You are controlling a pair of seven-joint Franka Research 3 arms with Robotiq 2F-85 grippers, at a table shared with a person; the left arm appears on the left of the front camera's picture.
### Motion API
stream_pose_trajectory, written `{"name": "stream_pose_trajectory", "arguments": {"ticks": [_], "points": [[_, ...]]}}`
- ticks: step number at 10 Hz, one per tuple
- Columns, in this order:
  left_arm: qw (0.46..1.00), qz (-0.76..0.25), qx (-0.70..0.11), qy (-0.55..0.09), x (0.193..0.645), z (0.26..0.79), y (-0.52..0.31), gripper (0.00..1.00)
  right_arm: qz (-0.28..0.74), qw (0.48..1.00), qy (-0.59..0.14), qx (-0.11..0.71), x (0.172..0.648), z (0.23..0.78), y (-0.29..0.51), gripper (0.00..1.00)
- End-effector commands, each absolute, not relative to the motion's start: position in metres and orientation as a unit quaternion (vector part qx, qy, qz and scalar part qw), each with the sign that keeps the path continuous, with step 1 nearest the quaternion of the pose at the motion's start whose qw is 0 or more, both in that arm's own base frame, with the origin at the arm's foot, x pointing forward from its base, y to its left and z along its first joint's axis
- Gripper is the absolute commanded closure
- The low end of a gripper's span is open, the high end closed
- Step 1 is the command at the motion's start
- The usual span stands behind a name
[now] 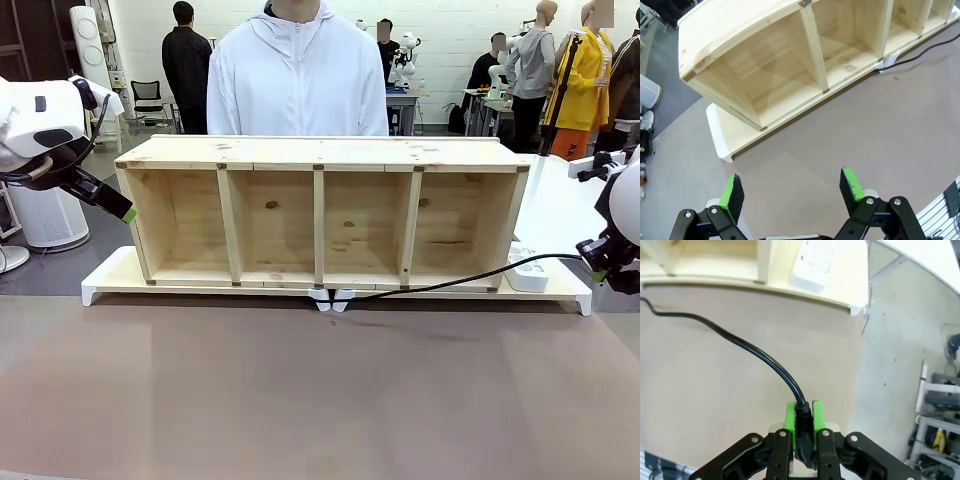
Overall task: Perform cable management.
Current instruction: Pull the grasped Power Cable to the location of the Power Strip.
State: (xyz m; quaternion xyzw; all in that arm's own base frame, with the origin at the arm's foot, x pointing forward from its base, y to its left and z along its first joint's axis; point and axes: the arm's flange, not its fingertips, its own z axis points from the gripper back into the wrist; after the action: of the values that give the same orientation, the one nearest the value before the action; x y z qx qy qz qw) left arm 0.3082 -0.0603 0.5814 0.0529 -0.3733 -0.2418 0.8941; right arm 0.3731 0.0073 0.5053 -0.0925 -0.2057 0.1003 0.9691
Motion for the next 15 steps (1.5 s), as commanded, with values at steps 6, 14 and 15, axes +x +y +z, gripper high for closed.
{"name": "stream_pose_trajectory", "arguments": {"ticks": [6,14,15], "points": [[0.894,-0.242,0.055,-0.373,0.309,0.581,-0.06,0.0,0.032,0.985,-0.158,-0.061,0.476,0.53,-0.009,0.83],[0.894,-0.242,0.055,-0.373,0.309,0.581,-0.06,0.0,0.041,0.984,-0.163,-0.062,0.482,0.532,-0.007,0.83],[0.894,-0.242,0.055,-0.373,0.309,0.581,-0.06,0.0,0.041,0.984,-0.161,-0.06,0.484,0.532,-0.004,0.83]]}}
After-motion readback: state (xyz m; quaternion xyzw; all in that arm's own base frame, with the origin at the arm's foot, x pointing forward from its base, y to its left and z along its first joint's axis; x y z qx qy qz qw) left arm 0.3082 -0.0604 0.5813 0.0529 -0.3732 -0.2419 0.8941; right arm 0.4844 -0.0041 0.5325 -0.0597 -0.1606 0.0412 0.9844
